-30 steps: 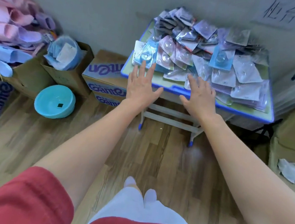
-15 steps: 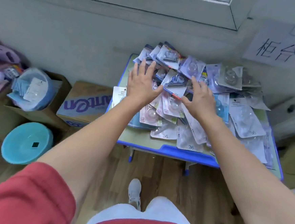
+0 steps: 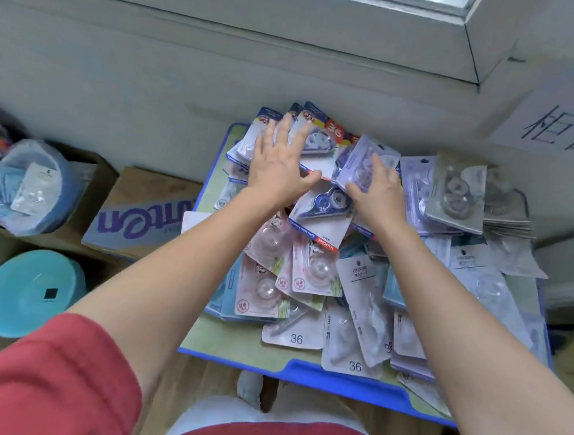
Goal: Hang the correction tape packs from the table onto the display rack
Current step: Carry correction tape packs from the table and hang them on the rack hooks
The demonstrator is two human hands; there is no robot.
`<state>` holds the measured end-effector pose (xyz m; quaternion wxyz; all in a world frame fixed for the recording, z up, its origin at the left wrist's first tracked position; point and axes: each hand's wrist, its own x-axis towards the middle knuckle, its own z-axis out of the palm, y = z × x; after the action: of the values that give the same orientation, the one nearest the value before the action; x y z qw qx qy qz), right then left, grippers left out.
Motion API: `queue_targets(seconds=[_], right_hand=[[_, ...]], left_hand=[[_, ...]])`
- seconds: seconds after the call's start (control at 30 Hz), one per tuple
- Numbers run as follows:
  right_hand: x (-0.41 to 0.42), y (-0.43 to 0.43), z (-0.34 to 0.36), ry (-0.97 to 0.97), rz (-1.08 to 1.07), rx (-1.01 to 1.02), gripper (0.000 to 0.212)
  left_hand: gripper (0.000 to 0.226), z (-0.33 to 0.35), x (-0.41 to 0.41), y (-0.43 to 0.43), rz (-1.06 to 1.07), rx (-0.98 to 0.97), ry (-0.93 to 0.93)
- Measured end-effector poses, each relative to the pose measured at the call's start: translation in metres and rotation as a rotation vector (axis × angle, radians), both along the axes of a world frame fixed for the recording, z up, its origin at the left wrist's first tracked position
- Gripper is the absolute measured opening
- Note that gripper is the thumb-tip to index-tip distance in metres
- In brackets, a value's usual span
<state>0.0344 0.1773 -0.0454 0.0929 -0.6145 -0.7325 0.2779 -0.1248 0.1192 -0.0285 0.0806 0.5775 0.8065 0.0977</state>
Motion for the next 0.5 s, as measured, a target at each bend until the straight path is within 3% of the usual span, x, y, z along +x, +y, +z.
queue_targets(seconds=[0.5], right_hand=[[-0.018,0.052,-0.002,-0.104,-0.039,-0.144,0.082]], left_hand=[[0.083,-0.008,0.003,0.050,-0.100,-0.240,0.056]])
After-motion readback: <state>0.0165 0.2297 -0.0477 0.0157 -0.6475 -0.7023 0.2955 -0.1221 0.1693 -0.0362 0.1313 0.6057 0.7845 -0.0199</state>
